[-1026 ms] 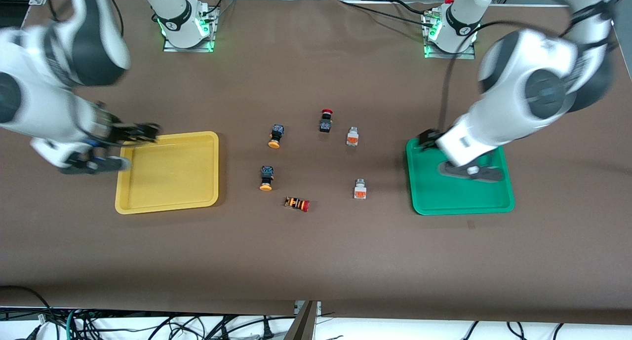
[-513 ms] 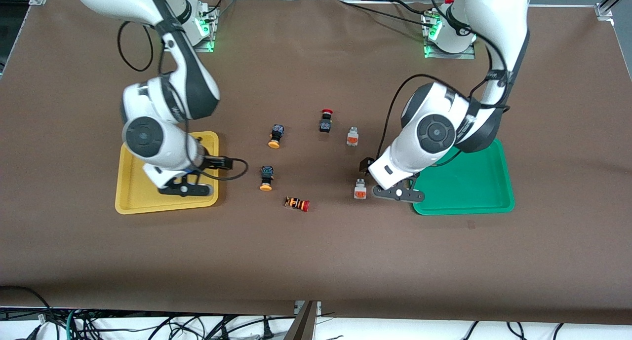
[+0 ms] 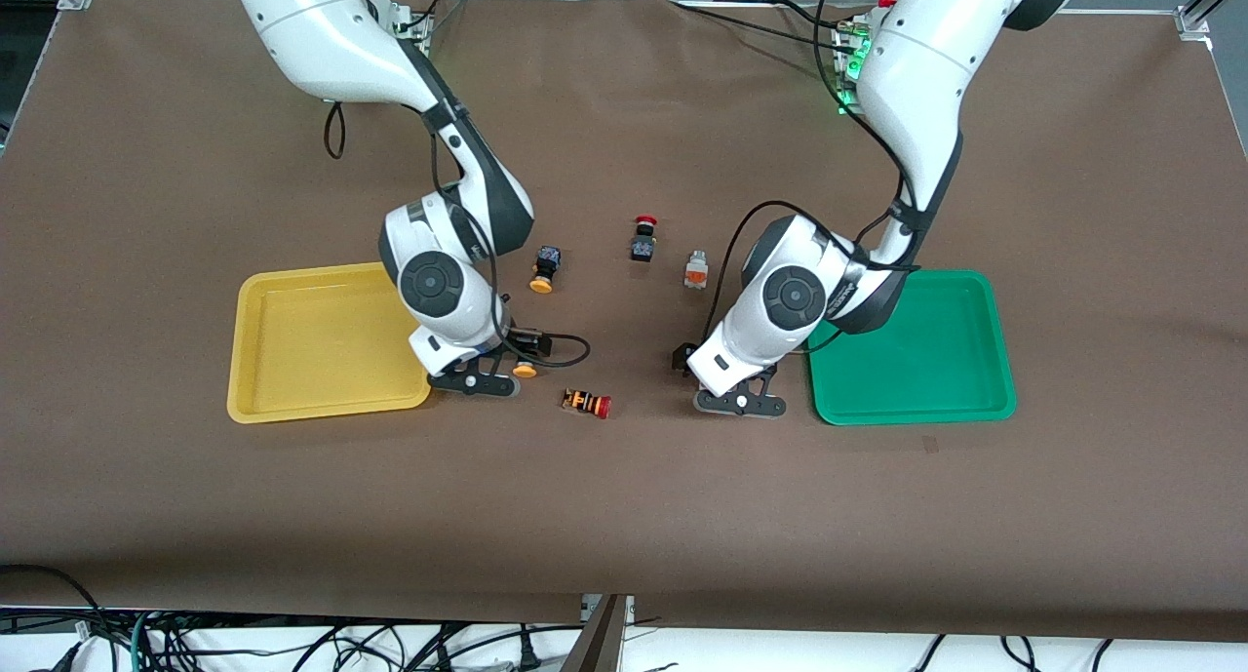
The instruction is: Place green and yellow buttons in trays
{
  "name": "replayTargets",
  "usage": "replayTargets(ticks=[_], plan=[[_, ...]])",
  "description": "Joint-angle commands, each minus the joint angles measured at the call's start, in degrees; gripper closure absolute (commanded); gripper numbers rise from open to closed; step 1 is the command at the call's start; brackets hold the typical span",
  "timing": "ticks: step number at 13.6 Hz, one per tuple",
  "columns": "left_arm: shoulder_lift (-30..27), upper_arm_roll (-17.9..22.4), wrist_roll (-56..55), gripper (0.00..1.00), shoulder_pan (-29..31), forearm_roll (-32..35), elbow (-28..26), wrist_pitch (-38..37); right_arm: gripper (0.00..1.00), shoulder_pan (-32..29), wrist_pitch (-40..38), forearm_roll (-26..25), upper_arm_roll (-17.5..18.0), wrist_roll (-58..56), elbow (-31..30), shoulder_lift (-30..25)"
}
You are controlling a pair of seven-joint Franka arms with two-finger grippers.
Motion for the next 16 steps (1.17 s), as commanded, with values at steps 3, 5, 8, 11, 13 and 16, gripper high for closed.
replayTargets(ticks=[3,5,8,11,13,16], plan=[[3.28,1.47,-2.22,0.0,-1.67,1.89,2.69,-0.01,0.0,1.84,3.43,0.96,-0.43,3.1,0.84,3.29],[3.64,1.38,-2.31,0.21,-1.67,1.89,2.69,0.08,0.16,1.85,4.22,0.96,-0.43,3.1,0.75,4.09],[3.73,1.38,-2.92,0.59,-2.19,1.89,2.69,0.08,0.75,1.93,4.05,0.87,-0.43,2.49,0.84,4.27],[3.03,1.56,-3.36,0.78,-2.02,1.8,2.77,-0.62,0.96,1.5,3.61,0.87,-0.43,1.18,1.01,3.65],[1.37,1.56,-3.72,0.78,-1.23,1.8,2.95,-2.46,0.97,0.19,1.43,0.96,-0.6,-2.33,1.28,2.34],[-3.81,1.56,-3.11,0.78,0.34,1.98,3.04,-11.4,0.97,-2.89,-4.1,0.87,-1.04,-8.56,1.28,-0.91]])
